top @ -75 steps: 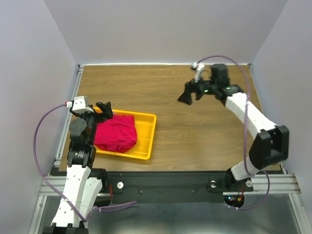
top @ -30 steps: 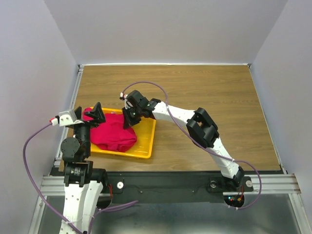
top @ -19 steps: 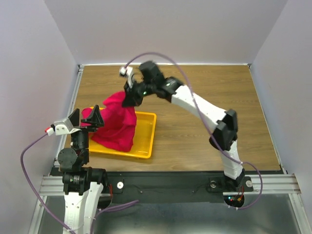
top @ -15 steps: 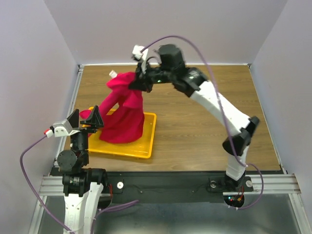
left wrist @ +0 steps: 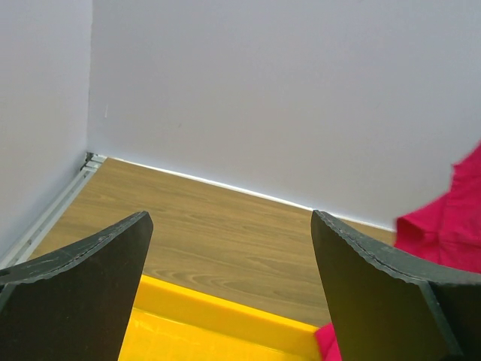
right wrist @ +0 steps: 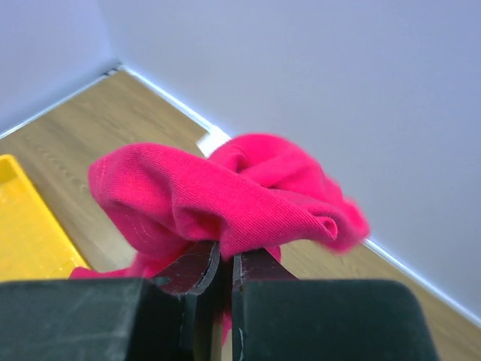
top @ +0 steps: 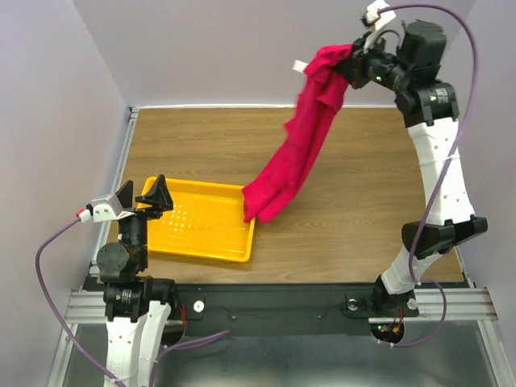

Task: Fold and stack the t-shirts
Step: Move the tshirt to the center of the board

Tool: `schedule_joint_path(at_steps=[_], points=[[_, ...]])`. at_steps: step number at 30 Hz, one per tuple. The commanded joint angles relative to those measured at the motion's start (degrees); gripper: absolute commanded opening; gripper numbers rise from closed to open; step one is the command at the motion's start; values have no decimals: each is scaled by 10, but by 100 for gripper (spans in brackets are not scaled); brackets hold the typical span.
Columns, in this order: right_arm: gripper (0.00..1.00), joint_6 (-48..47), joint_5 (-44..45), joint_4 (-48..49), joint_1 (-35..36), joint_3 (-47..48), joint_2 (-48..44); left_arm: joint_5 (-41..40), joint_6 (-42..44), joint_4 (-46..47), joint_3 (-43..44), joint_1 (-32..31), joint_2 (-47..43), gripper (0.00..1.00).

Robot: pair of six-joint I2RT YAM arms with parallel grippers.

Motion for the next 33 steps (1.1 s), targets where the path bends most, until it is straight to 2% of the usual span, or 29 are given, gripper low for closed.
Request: schedule_joint_path(at_steps=[1, 8, 16, 25, 33], points=[[1, 33, -12, 25, -58, 16, -77, 13, 9, 24, -3, 2, 9, 99], [1, 63, -36, 27, -159, 27, -99, 21, 8, 27, -6, 2, 8, 99], [0, 78, -164, 41, -163, -100, -149, 32, 7, 32, -7, 2, 12, 99], [0, 150, -236, 103, -163, -102, -137, 40, 6, 35, -8, 2, 16, 98], [1, 212, -250, 157, -163, -115, -119, 42, 5, 37, -8, 2, 22, 98]])
